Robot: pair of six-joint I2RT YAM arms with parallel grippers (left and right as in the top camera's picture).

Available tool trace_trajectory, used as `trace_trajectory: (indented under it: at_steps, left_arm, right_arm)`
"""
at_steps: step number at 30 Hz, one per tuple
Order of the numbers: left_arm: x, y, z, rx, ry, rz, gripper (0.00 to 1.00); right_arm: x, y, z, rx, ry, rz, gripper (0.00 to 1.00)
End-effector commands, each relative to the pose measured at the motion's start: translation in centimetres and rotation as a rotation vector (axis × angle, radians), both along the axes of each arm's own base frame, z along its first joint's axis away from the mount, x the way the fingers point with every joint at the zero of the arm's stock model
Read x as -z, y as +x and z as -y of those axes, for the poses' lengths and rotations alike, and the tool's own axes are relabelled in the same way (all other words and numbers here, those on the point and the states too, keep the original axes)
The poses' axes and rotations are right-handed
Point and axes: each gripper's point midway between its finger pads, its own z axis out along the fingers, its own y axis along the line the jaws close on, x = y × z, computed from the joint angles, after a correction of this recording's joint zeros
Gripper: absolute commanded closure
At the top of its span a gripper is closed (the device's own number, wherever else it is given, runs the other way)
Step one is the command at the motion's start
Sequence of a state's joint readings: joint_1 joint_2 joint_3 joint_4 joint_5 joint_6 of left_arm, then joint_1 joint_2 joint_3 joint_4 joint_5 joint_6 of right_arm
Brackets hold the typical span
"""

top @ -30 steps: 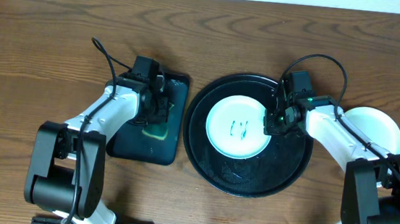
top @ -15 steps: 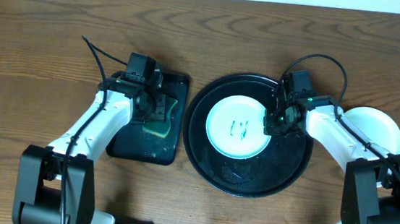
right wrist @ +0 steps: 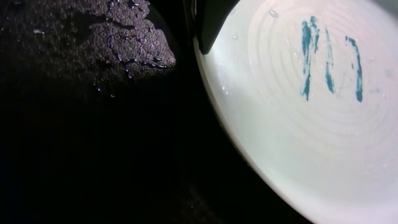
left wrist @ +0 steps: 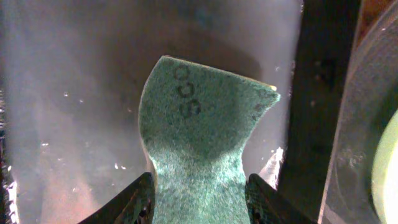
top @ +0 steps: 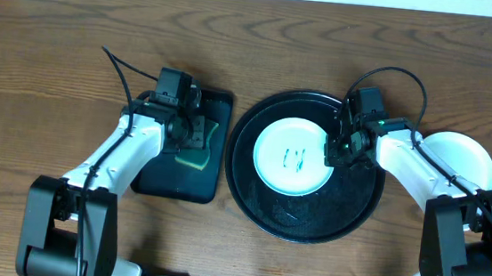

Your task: Clean dirty plates on tray and stack at the side

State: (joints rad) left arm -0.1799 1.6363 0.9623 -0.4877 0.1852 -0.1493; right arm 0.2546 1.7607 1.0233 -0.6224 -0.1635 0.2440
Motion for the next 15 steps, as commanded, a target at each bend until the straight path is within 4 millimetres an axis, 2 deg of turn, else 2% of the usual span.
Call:
trace_trajectory:
  at_steps: [1, 6, 8, 12, 15]
  left_arm:
    - [1.9, -1.1, 0.0, 0.007, 0.003, -0.044, 0.52]
    - [3.8, -1.8, -0.1, 0.001, 0.005, -0.083, 0.55]
    - [4.6, -2.1, -0.1, 0.001, 0.01, -0.108, 0.61]
    - [4.9, -2.2, -0.2, 0.001, 0.013, -0.119, 0.87]
    - [4.6, -1.8, -0.2, -0.002, 0.015, -0.105, 0.92]
  right_arm:
    - [0.5, -0.2, 0.3, -0.011, -0.022, -0.008, 0.99]
    - [0.5, -0.2, 0.3, -0.011, -0.022, -0.008, 0.99]
    - [0.5, -0.2, 0.3, -0.011, -0.022, -0.008, 0.99]
    - [0.5, -0.3, 0.3, -0.011, -0.023, -0.012, 0.99]
    - [0.5, -0.4, 0.3, -0.011, -0.023, -0.013, 0.99]
